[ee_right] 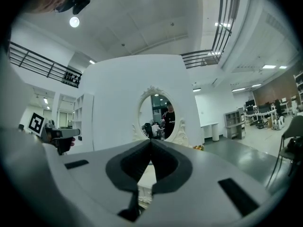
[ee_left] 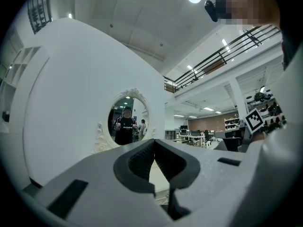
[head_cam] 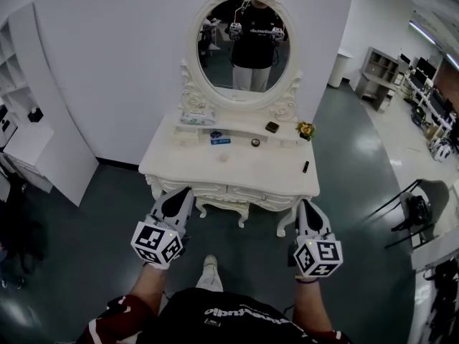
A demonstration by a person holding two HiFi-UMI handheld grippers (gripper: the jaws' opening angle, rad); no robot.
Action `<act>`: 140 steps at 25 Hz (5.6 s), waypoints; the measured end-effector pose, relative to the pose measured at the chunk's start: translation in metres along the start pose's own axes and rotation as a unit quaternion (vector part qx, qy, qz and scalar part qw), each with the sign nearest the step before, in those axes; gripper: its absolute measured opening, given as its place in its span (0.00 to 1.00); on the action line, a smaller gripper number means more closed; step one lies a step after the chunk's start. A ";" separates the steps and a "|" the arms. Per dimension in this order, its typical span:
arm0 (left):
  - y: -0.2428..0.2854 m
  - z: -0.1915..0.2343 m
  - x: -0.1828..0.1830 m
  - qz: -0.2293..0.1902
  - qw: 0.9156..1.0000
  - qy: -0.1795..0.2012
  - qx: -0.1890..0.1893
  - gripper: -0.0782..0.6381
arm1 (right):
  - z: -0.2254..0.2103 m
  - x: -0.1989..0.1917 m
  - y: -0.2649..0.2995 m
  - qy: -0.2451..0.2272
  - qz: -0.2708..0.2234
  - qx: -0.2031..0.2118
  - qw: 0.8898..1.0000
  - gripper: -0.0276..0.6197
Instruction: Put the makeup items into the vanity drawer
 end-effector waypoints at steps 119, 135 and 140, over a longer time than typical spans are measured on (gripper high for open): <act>0.348 0.167 -0.323 0.367 0.930 0.014 0.017 0.38 | -0.082 -0.051 0.351 0.010 0.087 0.078 0.993 0.05; 0.338 0.164 -0.294 0.340 0.940 0.027 0.003 0.31 | -0.066 -0.043 0.342 0.009 0.076 0.076 0.994 0.05; 0.320 0.169 -0.269 0.316 0.948 0.031 0.005 0.31 | -0.045 -0.037 0.336 0.003 0.068 0.083 0.994 0.05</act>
Point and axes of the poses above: the fingertips, and each gripper's own axes: y forward along the fingers, z to its left, x out of its top, the point moved 7 cm from there along -y, backward along the fingers, and after that the axes turned 5 degrees about -y, right-handed, at the moved point
